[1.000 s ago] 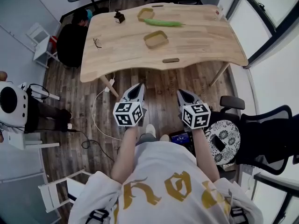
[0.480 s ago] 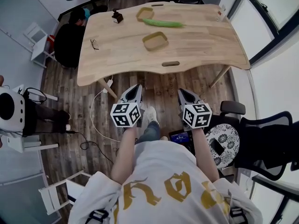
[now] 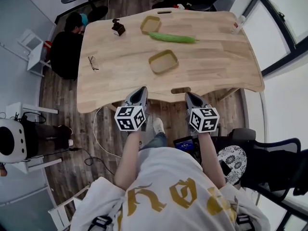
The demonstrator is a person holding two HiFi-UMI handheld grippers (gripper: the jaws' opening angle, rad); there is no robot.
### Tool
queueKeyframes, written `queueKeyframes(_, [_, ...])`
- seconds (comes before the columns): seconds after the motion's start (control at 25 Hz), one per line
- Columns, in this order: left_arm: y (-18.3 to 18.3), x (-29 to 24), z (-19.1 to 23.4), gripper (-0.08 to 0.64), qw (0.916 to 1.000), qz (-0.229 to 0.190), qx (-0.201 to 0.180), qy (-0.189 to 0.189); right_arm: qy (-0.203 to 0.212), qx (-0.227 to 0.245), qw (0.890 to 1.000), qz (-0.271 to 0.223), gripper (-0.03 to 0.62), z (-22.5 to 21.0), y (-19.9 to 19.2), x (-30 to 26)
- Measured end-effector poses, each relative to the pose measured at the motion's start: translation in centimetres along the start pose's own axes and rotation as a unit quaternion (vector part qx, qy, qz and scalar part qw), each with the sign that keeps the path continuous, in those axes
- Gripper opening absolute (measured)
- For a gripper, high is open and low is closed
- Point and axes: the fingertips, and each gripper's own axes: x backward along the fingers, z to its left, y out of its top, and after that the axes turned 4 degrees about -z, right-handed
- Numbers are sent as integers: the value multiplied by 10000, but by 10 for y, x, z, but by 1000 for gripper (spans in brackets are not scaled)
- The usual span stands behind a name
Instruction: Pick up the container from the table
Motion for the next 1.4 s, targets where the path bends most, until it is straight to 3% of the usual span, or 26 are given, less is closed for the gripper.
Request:
queueKeyframes(0.24, [36,-70,57,9,9999,95,100,31,-363,-14,9990,246,12,-23,35,-85])
queueKeyframes(0.44, [47,-115,85,9,9996,204,123,-141,-522,-147,9984,154,12,-36,52,-126])
queueKeyframes(0.76, [51,-147,93,11,9991,311,151,-238,-666,-273,9974,93,13,-57,61,-131])
queueKeyframes(1.4, [56,-159,112,11,9996,265,134,32,-406,-60,9991,87,12,-54,72,-160])
